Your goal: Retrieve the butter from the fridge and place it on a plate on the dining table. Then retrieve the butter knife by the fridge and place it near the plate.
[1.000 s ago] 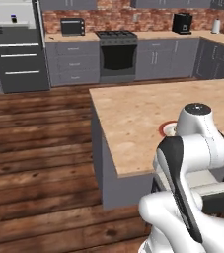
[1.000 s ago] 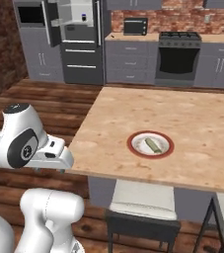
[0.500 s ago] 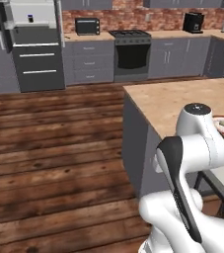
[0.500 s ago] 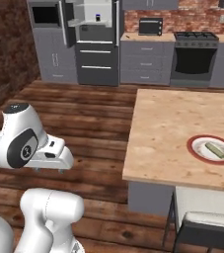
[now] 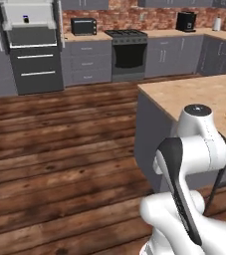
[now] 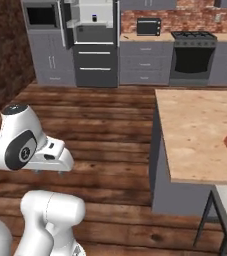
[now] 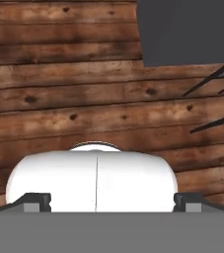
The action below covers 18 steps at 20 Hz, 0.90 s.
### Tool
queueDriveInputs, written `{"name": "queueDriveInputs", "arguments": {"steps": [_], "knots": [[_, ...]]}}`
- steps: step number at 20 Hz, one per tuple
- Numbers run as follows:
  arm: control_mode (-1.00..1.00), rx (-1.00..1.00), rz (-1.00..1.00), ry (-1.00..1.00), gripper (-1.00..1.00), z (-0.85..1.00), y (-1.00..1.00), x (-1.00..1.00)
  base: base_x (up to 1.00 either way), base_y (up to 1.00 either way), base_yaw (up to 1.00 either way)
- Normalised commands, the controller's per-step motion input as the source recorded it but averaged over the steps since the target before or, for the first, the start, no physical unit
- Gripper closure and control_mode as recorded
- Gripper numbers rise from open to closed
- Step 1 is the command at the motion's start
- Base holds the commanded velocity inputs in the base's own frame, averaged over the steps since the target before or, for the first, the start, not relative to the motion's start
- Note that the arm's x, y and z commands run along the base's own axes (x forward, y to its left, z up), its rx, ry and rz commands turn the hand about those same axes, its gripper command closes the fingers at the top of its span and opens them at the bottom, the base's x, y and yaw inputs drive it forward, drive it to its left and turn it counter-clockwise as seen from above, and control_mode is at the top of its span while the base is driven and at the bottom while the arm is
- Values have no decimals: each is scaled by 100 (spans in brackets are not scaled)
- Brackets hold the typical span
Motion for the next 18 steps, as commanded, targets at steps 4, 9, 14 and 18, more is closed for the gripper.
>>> {"name": "queueDriveInputs", "arguments": {"steps": [4,9,14,18], "knots": [[100,0,0,0,-100,0,0,0,82,80,-26],[100,0,0,0,-100,0,0,0,96,77,-24],[100,0,0,0,-100,0,0,0,97,77,-25],[100,0,0,0,-100,0,0,0,92,64,-23]]}}
